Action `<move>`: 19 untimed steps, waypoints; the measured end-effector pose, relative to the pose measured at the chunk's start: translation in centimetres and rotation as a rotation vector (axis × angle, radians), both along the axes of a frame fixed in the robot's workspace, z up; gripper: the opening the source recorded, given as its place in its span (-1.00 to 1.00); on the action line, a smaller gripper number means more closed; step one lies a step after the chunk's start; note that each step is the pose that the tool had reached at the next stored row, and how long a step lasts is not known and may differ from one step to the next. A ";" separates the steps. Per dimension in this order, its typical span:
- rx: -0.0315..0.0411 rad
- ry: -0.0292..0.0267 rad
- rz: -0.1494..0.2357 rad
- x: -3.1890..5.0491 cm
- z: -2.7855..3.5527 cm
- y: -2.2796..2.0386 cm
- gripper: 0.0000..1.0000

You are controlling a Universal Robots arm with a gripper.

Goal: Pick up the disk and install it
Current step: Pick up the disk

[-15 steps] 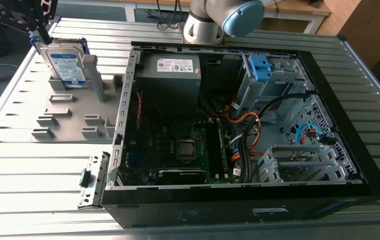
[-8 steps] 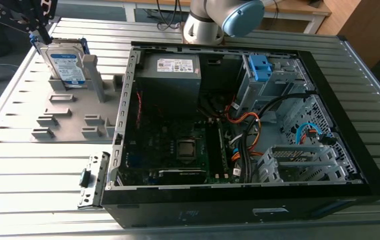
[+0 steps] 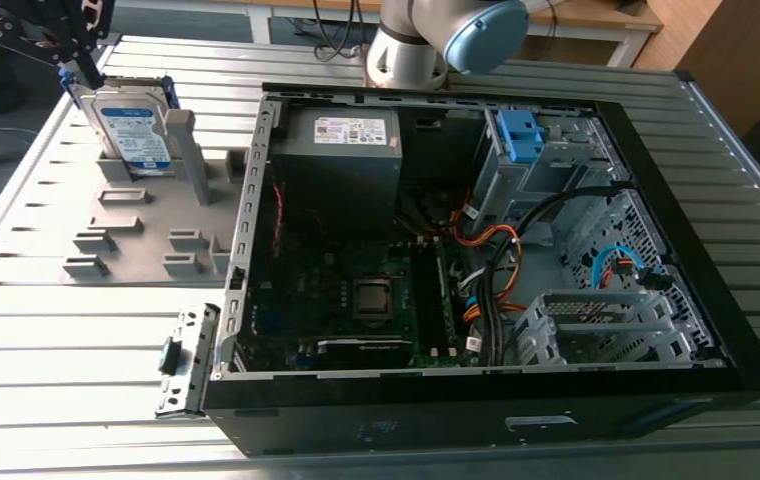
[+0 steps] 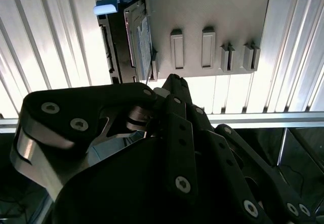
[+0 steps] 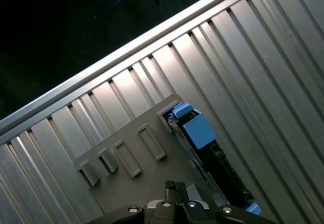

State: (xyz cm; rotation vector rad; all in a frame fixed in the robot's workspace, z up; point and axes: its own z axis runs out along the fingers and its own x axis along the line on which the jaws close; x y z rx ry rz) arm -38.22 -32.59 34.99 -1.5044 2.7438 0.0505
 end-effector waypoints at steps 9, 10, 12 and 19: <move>0.0000 -0.0001 0.014 0.00 0.00 0.00 -0.79; 0.0000 0.0000 0.016 0.00 0.00 0.00 -0.79; 0.0000 0.0000 0.019 0.00 0.00 0.00 -0.79; 0.0000 -0.0001 0.029 0.00 0.00 0.00 -0.79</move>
